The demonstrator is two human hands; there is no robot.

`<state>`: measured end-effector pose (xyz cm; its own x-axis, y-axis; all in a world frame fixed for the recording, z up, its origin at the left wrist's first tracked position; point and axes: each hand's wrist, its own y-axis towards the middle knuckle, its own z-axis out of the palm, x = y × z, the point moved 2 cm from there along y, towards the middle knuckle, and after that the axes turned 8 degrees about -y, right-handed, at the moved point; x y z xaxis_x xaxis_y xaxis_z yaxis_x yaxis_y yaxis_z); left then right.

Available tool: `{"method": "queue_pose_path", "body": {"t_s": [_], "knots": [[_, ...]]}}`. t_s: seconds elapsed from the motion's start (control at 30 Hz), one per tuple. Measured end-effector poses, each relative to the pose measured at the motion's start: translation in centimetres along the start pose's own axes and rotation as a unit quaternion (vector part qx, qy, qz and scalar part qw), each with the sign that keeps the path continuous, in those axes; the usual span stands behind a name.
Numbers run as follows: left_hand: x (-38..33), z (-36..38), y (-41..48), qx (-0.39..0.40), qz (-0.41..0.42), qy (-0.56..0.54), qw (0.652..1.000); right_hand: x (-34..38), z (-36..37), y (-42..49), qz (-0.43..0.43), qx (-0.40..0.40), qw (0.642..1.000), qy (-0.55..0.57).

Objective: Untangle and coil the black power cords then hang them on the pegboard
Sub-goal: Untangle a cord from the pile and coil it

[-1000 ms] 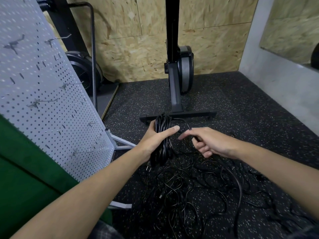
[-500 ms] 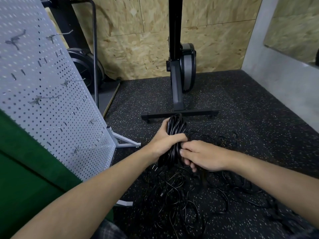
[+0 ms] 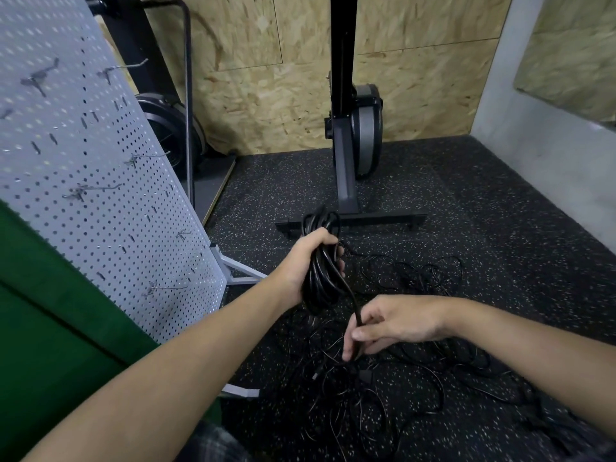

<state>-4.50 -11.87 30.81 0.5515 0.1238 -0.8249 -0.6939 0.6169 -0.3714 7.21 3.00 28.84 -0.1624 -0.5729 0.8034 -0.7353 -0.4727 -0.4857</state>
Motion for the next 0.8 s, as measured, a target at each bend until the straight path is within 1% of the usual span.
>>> {"method": "queue_pose_path", "body": {"t_s": [0.03,0.1,0.17,0.27,0.43,0.6,0.73,0.8], "knots": [[0.2,0.2,-0.1,0.005,-0.006,0.017,1.000,0.1,0.2,0.1,0.001,-0.002,0.999,-0.046],[0.4,0.3,-0.2,0.006,0.006,0.062,0.998,0.2,0.5,0.2,-0.005,-0.025,0.986,-0.166],[0.4,0.1,-0.2,-0.001,0.027,0.097,0.995,0.2,0.4,0.0,0.002,-0.052,0.971,-0.235],[0.4,-0.3,0.1,-0.008,0.047,0.143,0.989,-0.4,0.0,-0.2,0.028,-0.067,0.969,-0.238],[0.2,-0.4,0.2,0.001,0.062,0.216,0.974,-0.9,-0.8,-0.1,0.015,-0.095,0.959,-0.266],[0.0,-0.2,-0.3,0.032,0.066,0.255,0.964,-1.7,-1.7,0.2,0.021,-0.153,0.955,-0.253],[0.3,0.5,-0.6,0.075,0.044,0.289,0.953,-2.2,-2.8,0.3,0.056,-0.222,0.933,-0.278],[0.5,0.6,-0.7,0.090,0.029,0.321,0.942,-2.6,-3.1,0.1,0.077,-0.216,0.940,-0.254]]}}
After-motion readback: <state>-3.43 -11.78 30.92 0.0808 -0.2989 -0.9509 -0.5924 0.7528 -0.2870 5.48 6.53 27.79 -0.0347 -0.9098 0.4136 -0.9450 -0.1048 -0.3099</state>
